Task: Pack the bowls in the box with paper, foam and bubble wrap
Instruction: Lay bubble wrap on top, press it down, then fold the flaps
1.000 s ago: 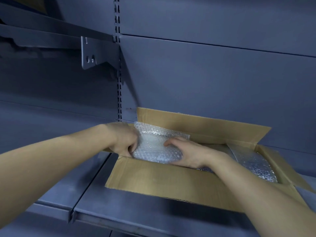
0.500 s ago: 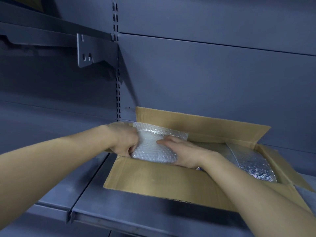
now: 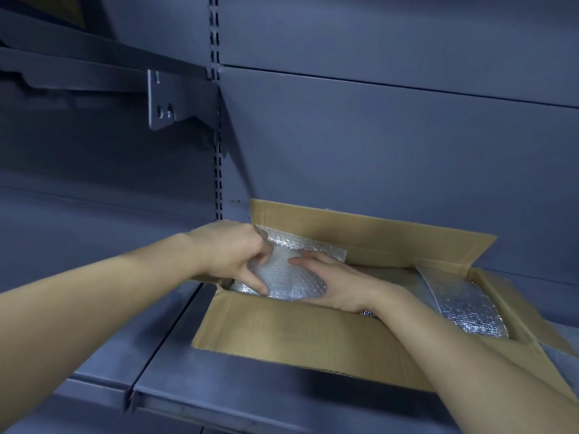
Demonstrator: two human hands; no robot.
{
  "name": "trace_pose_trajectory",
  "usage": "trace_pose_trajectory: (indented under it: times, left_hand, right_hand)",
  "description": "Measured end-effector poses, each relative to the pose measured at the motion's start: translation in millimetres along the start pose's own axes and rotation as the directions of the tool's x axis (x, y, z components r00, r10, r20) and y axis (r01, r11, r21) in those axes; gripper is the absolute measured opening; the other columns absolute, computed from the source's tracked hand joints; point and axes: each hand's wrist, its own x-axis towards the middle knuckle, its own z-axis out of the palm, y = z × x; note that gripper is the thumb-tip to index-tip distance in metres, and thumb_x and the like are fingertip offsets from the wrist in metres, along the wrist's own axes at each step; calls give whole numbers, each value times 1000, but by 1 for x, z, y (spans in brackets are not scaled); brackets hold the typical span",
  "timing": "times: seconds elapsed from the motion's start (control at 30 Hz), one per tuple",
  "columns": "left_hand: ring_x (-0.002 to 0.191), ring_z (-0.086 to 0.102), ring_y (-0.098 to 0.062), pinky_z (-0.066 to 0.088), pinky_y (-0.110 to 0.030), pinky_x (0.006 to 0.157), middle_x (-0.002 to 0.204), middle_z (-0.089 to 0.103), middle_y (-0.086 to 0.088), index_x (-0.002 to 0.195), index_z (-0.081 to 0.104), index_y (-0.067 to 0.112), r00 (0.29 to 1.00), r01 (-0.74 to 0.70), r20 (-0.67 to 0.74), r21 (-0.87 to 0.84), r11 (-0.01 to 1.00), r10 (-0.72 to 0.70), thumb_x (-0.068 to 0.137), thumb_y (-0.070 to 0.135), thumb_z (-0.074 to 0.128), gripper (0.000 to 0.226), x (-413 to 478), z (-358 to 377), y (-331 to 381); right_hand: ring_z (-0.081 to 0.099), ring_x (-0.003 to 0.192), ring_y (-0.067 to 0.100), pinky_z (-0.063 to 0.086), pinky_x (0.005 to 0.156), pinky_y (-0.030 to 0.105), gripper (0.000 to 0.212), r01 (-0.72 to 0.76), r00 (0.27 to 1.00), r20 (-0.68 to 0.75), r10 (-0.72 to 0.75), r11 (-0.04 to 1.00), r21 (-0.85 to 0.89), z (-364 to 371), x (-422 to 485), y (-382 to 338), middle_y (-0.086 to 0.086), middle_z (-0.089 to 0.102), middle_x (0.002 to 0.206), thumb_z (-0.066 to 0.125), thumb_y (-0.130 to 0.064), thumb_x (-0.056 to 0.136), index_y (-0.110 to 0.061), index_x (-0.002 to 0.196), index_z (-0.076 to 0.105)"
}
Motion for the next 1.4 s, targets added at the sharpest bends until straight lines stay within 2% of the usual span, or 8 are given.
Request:
trace_pose_trajectory:
  times: [0.1,0.23,0.47,0.73,0.9,1.13,1.27,1.4]
  left_hand:
    - [121,52,-13,47,-35,99,137,49,13,140,45,33,998,0,58,-151,988,8,74,72,64,79,7,11,-1]
    - [140,34,-16,29,-29,112,156,31,8,153,22,30,990,-17,138,-73,997,28,83,66,60,88,12,15,3]
    - [146,24,-25,27,-53,115,158,22,6,149,4,50,931,96,356,-28,995,-80,68,80,60,103,30,12,-1]
    - [148,12,-24,22,-50,118,161,13,6,151,-6,49,921,146,377,-95,985,-100,75,72,64,106,30,20,-5]
    - [146,14,-21,21,-46,118,156,16,7,151,0,51,949,111,302,-52,993,-90,75,73,61,100,28,21,-3]
    - [150,8,-23,18,-48,119,163,7,6,151,3,49,939,112,330,-33,993,-95,75,70,65,100,29,18,-1]
    - [145,23,-26,30,-50,114,160,20,1,150,-1,46,914,134,393,-71,988,-96,73,70,67,106,36,18,-2]
    - [145,24,-27,32,-49,113,158,24,-1,150,-10,48,906,137,412,-75,988,-94,72,73,66,111,40,21,-3]
  right_hand:
    - [21,146,11,22,121,36,91,11,999,-44,-11,1000,7,-2,-3,-4,-11,18,160,54,-77,76,-39,153,22]
    - [23,145,8,23,120,34,99,-9,997,-79,11,1000,19,-11,-3,-6,-14,19,158,62,-77,72,-36,153,23]
    - [24,147,19,24,119,41,109,-117,993,2,117,993,-11,-15,13,-7,-4,24,160,65,-78,68,-33,155,17]
    - [36,139,16,30,115,33,98,-167,986,6,168,979,113,-12,25,-3,-3,33,154,64,-76,72,-32,152,28]
    - [44,130,18,39,107,36,91,-144,982,-128,140,989,-23,-9,25,-10,-3,46,141,61,-78,72,-28,145,41]
    - [34,142,17,31,115,39,105,-144,987,-63,145,989,20,-5,31,-9,-5,35,155,60,-85,63,-34,150,31]
    - [33,141,18,30,115,38,104,-171,985,8,171,983,63,-6,39,-8,-3,33,152,58,-87,59,-43,148,29]
    - [29,145,20,29,117,43,124,-203,979,38,201,977,66,-3,43,-7,-3,23,160,50,-96,48,-39,153,18]
